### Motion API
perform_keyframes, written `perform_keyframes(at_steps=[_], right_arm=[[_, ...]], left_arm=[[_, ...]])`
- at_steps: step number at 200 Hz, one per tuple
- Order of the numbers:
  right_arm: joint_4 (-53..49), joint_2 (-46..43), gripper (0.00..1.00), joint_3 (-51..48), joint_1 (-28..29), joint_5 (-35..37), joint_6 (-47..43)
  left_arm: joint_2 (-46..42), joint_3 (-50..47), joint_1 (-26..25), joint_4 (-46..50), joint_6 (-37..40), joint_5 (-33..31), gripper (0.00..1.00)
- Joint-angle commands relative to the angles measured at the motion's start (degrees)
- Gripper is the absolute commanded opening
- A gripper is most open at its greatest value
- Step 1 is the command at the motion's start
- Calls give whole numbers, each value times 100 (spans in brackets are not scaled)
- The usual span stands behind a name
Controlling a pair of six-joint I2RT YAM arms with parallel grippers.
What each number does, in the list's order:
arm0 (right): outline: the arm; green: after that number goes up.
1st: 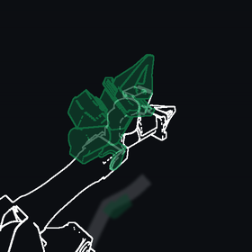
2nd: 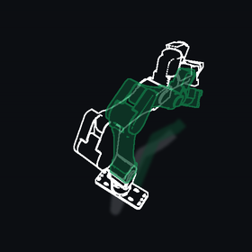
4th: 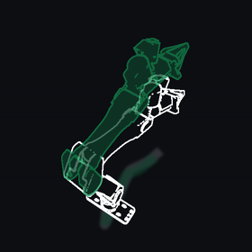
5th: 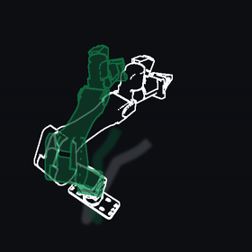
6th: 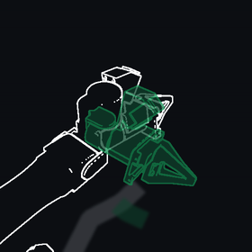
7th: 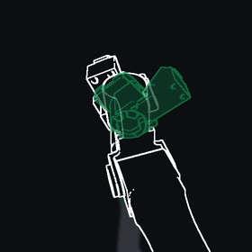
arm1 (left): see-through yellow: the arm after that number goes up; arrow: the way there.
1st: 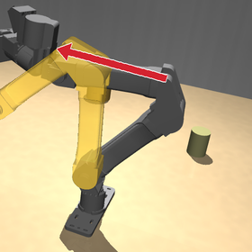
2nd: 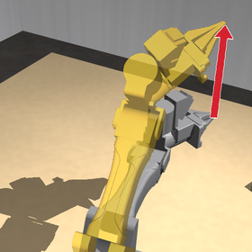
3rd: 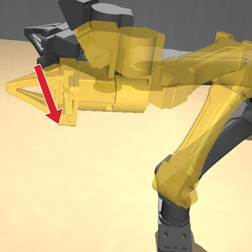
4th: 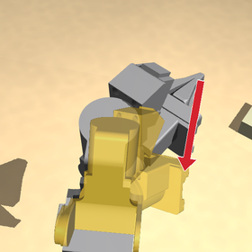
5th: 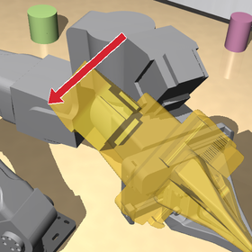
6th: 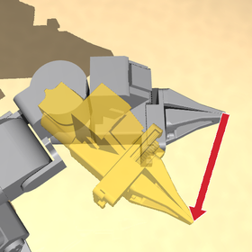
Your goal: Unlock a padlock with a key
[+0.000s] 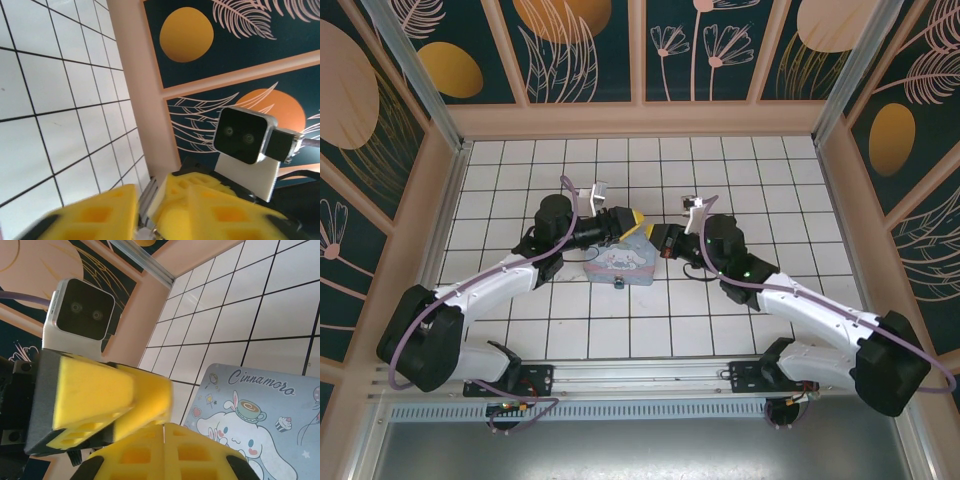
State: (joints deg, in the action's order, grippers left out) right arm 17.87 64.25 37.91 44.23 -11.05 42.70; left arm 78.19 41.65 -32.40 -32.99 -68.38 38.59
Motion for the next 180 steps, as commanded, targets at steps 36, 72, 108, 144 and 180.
perform_keyframes(at_steps=[36, 72, 108, 144, 180], right_arm=[[457, 218, 0, -86, -37, 14, 185], [412, 134, 0, -108, -37, 140, 253], [462, -10, 0, -84, -37, 299, 414], [378, 189, 0, 14, -19, 554, 505], [418, 606, 0, -29, 41, 774, 523]], left_arm=[[8, -348, -81, -324, -161, -374, 0], [-196, -455, -77, -4, -248, -925, 22], [-304, -700, -79, -473, -950, -951, 70], [-492, -913, -73, -631, -1381, -1072, 81], [-1031, -921, -82, 309, -1002, -1642, 85]])
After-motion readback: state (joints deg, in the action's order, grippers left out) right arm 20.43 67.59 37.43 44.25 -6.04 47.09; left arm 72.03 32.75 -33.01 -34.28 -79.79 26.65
